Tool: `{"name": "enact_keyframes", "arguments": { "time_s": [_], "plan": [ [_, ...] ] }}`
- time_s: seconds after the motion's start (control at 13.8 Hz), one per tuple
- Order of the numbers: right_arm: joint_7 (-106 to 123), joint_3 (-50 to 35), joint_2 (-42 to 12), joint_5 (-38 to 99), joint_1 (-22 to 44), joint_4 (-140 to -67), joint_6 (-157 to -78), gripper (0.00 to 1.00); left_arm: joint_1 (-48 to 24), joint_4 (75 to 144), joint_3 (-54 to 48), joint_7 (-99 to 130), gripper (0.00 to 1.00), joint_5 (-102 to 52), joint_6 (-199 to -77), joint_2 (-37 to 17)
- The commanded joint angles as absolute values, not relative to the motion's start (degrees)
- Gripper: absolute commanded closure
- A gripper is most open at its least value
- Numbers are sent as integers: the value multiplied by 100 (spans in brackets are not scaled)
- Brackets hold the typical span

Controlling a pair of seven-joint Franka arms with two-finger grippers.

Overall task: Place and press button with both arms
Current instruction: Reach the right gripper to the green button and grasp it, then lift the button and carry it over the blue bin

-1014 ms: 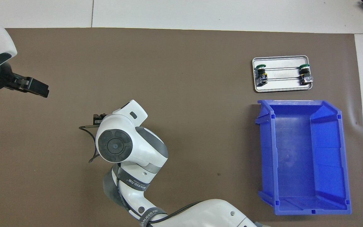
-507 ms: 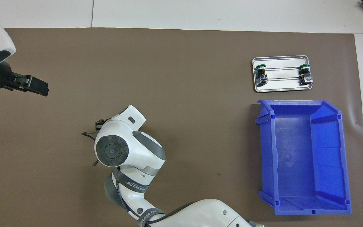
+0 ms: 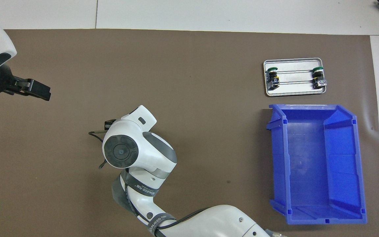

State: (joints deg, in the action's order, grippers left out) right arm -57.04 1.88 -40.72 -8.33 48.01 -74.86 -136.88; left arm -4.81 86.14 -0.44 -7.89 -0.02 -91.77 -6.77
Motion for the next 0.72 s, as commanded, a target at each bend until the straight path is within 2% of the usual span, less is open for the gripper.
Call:
{"name": "enact_keyframes", "arguments": {
  "time_s": [0.0, 0.36, 0.65],
  "plan": [
    [-5749, 255, -3159, -1020, 4327, -7882, -13116, 100, -448, 8868, -79, -730, 0, 105, -9308, -483],
    [-4407, 237, -1173, -914, 3026, -9568, -12789, 100, -439, 8877, -70, -651, 0, 105, -9299, -483],
    [-2545, 237, -37, -318, 1902, -10493, -12123, 100, -439, 8947, -62, -439, 0, 132, -9316, -475]
  ]
}}
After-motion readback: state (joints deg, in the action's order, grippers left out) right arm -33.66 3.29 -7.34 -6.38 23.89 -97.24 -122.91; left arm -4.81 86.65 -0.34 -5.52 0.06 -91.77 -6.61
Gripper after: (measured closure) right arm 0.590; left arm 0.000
